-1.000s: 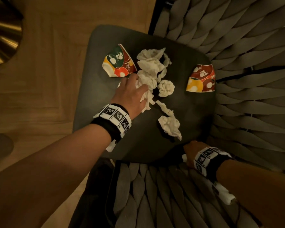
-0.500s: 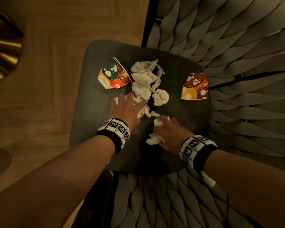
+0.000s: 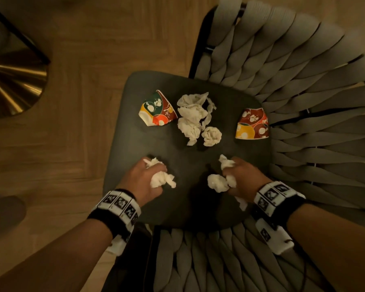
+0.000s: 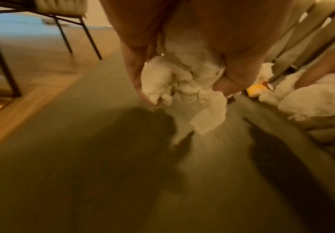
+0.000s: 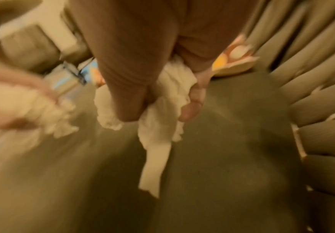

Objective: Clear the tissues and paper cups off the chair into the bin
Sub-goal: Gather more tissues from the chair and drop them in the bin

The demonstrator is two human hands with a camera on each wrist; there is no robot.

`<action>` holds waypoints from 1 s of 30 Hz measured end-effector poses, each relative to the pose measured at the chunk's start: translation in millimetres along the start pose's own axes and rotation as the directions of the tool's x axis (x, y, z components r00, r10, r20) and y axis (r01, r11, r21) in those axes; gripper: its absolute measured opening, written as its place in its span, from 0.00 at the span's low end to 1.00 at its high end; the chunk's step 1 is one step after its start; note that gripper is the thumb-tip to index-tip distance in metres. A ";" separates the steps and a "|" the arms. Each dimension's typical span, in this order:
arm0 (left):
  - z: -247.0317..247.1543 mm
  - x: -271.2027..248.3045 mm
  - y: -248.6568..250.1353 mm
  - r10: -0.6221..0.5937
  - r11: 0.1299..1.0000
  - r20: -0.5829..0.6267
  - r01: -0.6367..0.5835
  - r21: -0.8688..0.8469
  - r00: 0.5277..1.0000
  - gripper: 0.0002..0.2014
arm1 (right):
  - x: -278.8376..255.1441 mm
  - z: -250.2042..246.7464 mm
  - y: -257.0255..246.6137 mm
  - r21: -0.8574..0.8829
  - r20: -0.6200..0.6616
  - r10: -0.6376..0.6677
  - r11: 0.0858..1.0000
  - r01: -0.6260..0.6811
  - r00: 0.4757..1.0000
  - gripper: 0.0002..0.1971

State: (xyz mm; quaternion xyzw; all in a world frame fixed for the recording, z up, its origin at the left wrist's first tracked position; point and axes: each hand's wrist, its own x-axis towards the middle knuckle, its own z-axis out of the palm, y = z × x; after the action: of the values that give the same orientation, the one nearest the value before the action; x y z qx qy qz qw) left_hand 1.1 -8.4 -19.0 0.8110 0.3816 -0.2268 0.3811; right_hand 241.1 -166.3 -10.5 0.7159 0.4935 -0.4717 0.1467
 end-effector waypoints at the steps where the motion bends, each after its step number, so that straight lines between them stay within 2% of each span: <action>1: -4.4 -8.1 -2.7 -0.024 0.999 -0.020 0.023 -0.048 1.000 0.25 | -9.8 -5.2 1.2 0.044 -0.041 0.025 0.999 -0.024 0.999 0.19; 4: -18.1 -38.1 -9.5 -0.063 0.988 -0.092 0.050 -0.146 0.994 0.25 | -37.3 -24.2 -0.1 0.176 -0.159 0.100 0.982 -0.071 0.982 0.19; 6: -29.2 -62.8 -13.6 -0.087 0.979 -0.134 0.060 -0.193 0.987 0.25 | -52.4 -36.6 -8.4 0.204 -0.187 0.119 0.976 -0.080 0.975 0.21; 10: -57.6 -127.2 -28.8 -0.171 0.944 -0.190 0.105 -0.314 0.967 0.24 | -79.0 -63.6 -49.3 0.227 -0.281 0.049 0.974 0.017 0.959 0.21; 13: -77.1 -177.5 -49.8 -0.259 0.900 -0.276 0.127 -0.418 0.926 0.26 | -92.1 -84.1 -100.1 0.181 -0.318 -0.041 0.978 0.103 0.947 0.21; 15: -86.7 -210.6 -72.2 -0.317 0.877 -0.330 0.143 -0.459 0.889 0.27 | -93.4 -93.4 -146.7 0.149 -0.342 -0.115 0.973 0.175 0.933 0.21; 18: -92.6 -257.4 -120.1 -0.402 0.819 -0.355 0.159 -0.552 0.844 0.26 | -86.7 -96.8 -234.9 0.083 -0.417 -0.259 0.944 0.321 0.871 0.18; 21: -91.4 -304.6 -182.0 -0.463 0.773 -0.386 0.150 -0.617 0.798 0.24 | -71.2 -80.4 -335.1 0.006 -0.413 -0.394 0.900 0.435 0.821 0.18; 23: -84.1 -336.5 -230.4 -0.508 0.759 -0.415 0.163 -0.631 0.755 0.23 | -63.5 -57.6 -400.4 -0.012 -0.412 -0.430 0.884 0.467 0.803 0.18; 27: -64.0 -389.5 -333.4 -0.544 0.744 -0.452 0.158 -0.649 0.707 0.20 | -57.9 0.2 -512.7 -0.011 -0.389 -0.406 0.900 0.436 0.827 0.13; 30: -61.8 -436.6 -431.1 -0.587 0.697 -0.446 0.141 -0.703 0.676 0.20 | -42.6 58.1 -602.0 -0.025 -0.364 -0.371 0.921 0.390 0.854 0.12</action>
State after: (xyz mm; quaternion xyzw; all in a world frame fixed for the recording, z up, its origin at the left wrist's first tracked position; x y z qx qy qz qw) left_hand -600.0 26.0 114.2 0.5660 0.7031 0.1263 0.4117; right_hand -301.3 53.1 148.5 0.6819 0.6319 -0.3634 -0.0604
